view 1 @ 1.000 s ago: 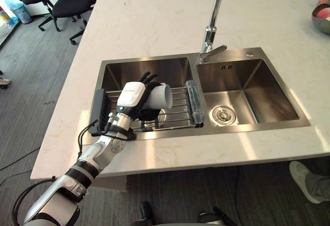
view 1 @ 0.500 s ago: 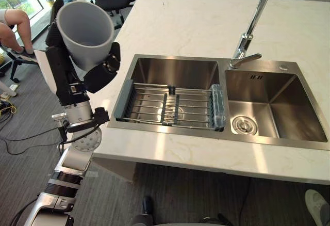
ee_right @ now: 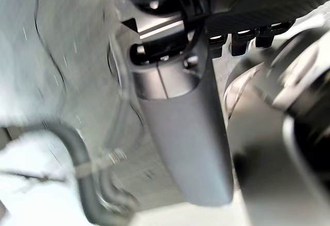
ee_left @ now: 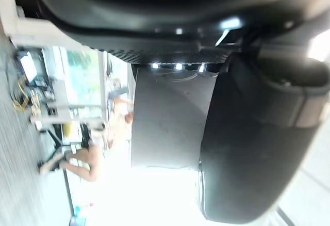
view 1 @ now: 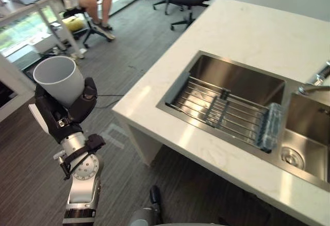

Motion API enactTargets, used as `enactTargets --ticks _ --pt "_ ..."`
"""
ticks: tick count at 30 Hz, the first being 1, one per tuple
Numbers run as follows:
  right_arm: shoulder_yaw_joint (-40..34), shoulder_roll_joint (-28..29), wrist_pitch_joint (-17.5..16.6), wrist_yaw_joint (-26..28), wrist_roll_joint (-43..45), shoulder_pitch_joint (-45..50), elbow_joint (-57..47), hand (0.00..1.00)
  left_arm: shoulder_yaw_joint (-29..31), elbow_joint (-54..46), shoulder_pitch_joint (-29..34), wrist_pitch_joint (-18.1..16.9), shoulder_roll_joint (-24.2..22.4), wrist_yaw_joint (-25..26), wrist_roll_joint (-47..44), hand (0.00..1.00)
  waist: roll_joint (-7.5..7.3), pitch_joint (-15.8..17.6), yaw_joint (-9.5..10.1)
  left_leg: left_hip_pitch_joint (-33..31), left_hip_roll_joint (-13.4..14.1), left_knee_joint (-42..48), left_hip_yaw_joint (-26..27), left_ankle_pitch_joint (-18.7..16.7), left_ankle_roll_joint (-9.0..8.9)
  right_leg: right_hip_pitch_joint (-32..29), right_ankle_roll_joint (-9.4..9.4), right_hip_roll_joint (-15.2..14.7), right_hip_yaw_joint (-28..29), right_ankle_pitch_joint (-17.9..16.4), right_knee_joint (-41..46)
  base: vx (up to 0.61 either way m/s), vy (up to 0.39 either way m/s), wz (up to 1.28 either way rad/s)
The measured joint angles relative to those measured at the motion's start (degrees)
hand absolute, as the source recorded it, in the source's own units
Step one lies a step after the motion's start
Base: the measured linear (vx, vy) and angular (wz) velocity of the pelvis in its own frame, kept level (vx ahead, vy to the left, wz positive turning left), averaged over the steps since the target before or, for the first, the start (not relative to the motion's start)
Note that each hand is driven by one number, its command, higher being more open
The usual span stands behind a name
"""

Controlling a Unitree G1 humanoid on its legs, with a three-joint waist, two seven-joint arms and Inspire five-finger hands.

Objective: Walk over to the sink, pick up the cup, carry it to the dishwasher, place the cup inside the dishwasher, then close the dishwasher door

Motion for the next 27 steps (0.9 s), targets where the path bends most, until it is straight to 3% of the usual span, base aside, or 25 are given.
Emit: enactTargets --ticks 1,2,3,4,5,6,7,8,9,10,11,12,13,14,16,17,18,20,21,24,26,27 --pt "0.2 -2.1 0.3 -0.5 0.5 0.2 -0.7 1.0 1.6 -0.6 2.3 0.1 -0.5 -0.4 -0.4 0.0 2.95 -0.7 0.43 -1.6 3.4 6.7 1.1 -1.8 -1.3 -1.2 -0.48 0.2 -1.2 -1.2 5.0 -0.06 0.102 0.76" --pt "0.4 -3.3 0.8 -0.8 1.5 0.2 -0.9 1.0 2.0 -0.5 3.6 0.6 -0.7 -1.9 -0.4 0.0 4.98 -0.9 -0.27 -0.2 2.2 3.2 -0.2 -1.0 -1.67 -2.8 -2.21 0.1 -1.4 -4.1 9.4 -0.11 0.098 0.97" --pt "0.9 -3.8 0.8 -0.9 2.2 0.0 -0.9 1.0 2.3 -0.3 3.9 0.6 -1.4 -2.6 -0.3 0.0 6.69 -1.3 -0.83 0.9 0.9 -3.5 -4.2 1.0 -4.66 -4.2 -4.42 3.4 -0.5 -5.1 7.7 -0.2 0.024 2.11" --pt "1.3 -2.6 1.0 -0.9 2.5 -1.1 -0.9 1.0 4.0 0.1 1.7 1.0 -1.7 -4.2 0.1 0.0 5.03 -1.8 -4.66 2.6 -2.7 -10.3 -5.9 4.4 -1.36 -7.0 -9.97 7.5 1.1 -0.5 -1.9 -0.21 -0.072 2.58" --pt "2.2 -1.7 0.9 -1.0 2.7 -1.2 -1.6 1.0 4.6 2.0 -1.2 1.1 -1.2 -5.6 0.9 0.0 4.24 -1.2 -4.53 2.4 1.1 2.2 2.9 -5.9 2.95 -7.3 -8.02 5.1 -3.0 3.0 0.5 -0.16 -0.089 2.4" --pt "2.5 -1.9 1.0 -1.2 2.8 -1.5 -1.9 1.0 5.2 2.2 -1.2 1.1 -0.4 -6.1 0.9 0.0 3.93 -0.8 -4.0 3.8 3.6 5.7 5.8 -7.2 0.58 -7.3 -8.39 4.0 -3.8 2.8 2.0 -0.09 -0.019 1.45" --pt "2.8 -2.5 1.0 -1.0 3.0 -1.0 -2.6 1.0 6.1 2.7 -0.2 2.1 0.6 -7.4 0.8 0.0 3.95 -0.6 -3.34 7.3 7.8 9.2 9.9 -8.1 -2.73 -6.4 -8.46 1.8 -5.8 2.7 3.3 -0.05 0.099 1.08" --pt "3.2 -3.5 0.8 -1.0 3.3 -0.1 -2.7 1.0 6.8 2.7 0.1 2.9 1.8 -9.5 0.9 0.0 3.94 -0.7 -3.37 10.3 11.6 10.8 10.7 -8.3 -4.3 -4.6 -8.29 0.0 -8.9 2.8 3.7 -0.05 0.163 1.27" --pt "3.2 -4.0 0.7 -1.0 3.3 0.5 -2.6 1.0 7.0 2.5 0.2 3.1 2.8 -10.5 0.8 0.0 4.27 -1.0 -3.25 11.4 12.9 10.4 10.4 -7.9 -5.05 -4.2 -8.16 -1.2 -10.4 2.8 4.6 -0.05 0.248 1.45" --pt "2.9 -5.0 0.3 -1.1 3.2 1.2 -2.3 1.0 7.3 1.3 0.2 4.0 5.3 -12.5 0.8 0.0 4.69 -1.4 -2.91 13.3 14.7 7.4 9.8 -5.8 -7.92 -3.5 -7.52 -4.0 -13.3 2.9 7.1 -0.03 0.34 1.43" --pt "1.9 -5.9 -0.4 -1.1 2.4 1.6 -2.1 1.0 8.1 -1.0 0.2 5.2 7.9 -14.8 0.8 0.0 5.24 -1.7 -2.6 15.4 14.3 1.4 9.0 -1.4 -10.6 -2.9 -6.57 -7.1 -16.0 3.1 10.1 -0.02 0.495 1.48" --pt "1.0 -6.4 -0.8 -1.5 1.9 1.6 -1.5 1.0 8.9 -2.7 0.2 5.7 9.8 -16.1 0.7 0.0 5.89 -2.1 -1.89 16.5 11.8 -1.9 7.7 -2.6 -15.44 -2.5 -5.55 -9.6 -17.4 3.7 11.9 -0.01 0.48 1.1" --pt "0.3 -6.2 -1.0 -1.9 1.6 1.6 -1.4 1.0 9.4 -3.7 0.1 6.1 11.1 -16.7 0.6 0.0 5.59 -2.1 -1.43 17.2 10.4 -3.6 7.7 -3.6 -16.94 -1.9 -4.65 -11.0 -18.2 4.4 12.5 -0.03 0.608 0.98" --pt "-2.0 -4.4 -1.8 -4.2 1.3 1.3 -0.9 1.0 11.1 -4.8 0.9 6.3 14.4 -17.8 -0.2 0.0 3.53 -2.3 0.13 18.2 5.4 -7.2 6.5 -4.5 -17.03 -0.7 -4.22 -14.7 -18.3 6.2 13.0 -0.04 0.486 1.0" --pt "-3.7 -3.1 -2.6 -6.1 1.7 2.3 -1.3 1.0 11.6 -4.6 1.5 6.6 15.4 -17.8 -1.2 0.0 2.74 -2.3 0.39 17.9 2.1 -8.1 2.3 -5.1 -14.94 0.2 -7.19 -17.8 -14.8 10.6 16.1 -0.02 0.38 1.36" --pt "-5.3 -2.3 -2.1 -6.0 3.0 3.2 -1.6 1.0 11.0 -3.9 2.2 6.3 15.3 -18.1 -2.8 0.0 3.24 -2.6 -0.13 16.7 1.2 -8.1 -2.5 -5.4 -13.47 -2.8 -7.56 -17.9 -4.6 11.9 20.1 0.06 0.354 2.04" --pt "-6.7 -1.0 -2.1 -5.6 3.3 3.4 -2.3 1.0 10.2 -2.7 2.1 5.3 14.9 -18.6 -4.9 0.0 3.53 -2.8 -0.6 14.9 1.2 -8.3 -7.5 -5.0 -12.51 -5.2 -4.09 -12.2 7.8 5.9 18.4 0.07 0.303 2.16" --pt "-6.6 0.5 -2.3 -4.8 2.0 3.4 -2.5 1.0 8.8 0.3 1.4 5.0 13.9 -19.7 -6.4 0.0 3.17 -2.9 -0.72 13.9 0.3 -10.3 -14.6 -3.4 -11.83 -6.3 -1.84 -4.3 19.4 1.6 14.9 0.08 0.123 2.15" --pt "-6.2 1.2 -3.2 -4.1 0.8 3.4 -2.5 1.0 7.9 2.1 2.0 5.1 12.9 -20.0 -6.6 0.0 2.5 -3.0 -0.48 14.2 -1.2 -11.7 -18.0 -2.6 -11.44 -6.9 0.08 -2.4 22.0 0.0 13.7 0.11 0.076 1.86" --pt "-3.4 1.4 -4.5 -3.2 -2.6 2.7 -3.1 1.0 6.6 2.4 3.9 5.9 9.5 -20.1 -6.6 0.0 0.8 -3.3 0.08 14.1 -4.6 -12.5 -23.2 -2.1 -11.26 -8.7 1.36 -2.1 25.3 -1.1 11.6 0.12 0.005 1.25" --pt "0.2 1.2 -3.8 -2.9 -2.9 0.1 -3.7 1.0 4.1 1.8 5.3 5.9 7.2 -21.0 -6.4 0.0 -1.63 -3.8 0.5 14.1 -6.8 -13.0 -26.1 -1.7 -12.13 -8.8 0.27 -2.2 24.1 2.8 5.0 0.08 -0.149 0.84" --pt "1.1 0.9 -3.6 -3.3 -3.0 -0.9 -3.7 1.0 3.5 1.6 5.9 5.9 6.3 -21.3 -6.4 0.0 -1.66 -3.9 0.83 14.1 -6.6 -13.2 -26.1 -1.9 -12.59 -7.9 0.52 -2.1 24.0 2.6 3.6 0.05 -0.197 0.2"
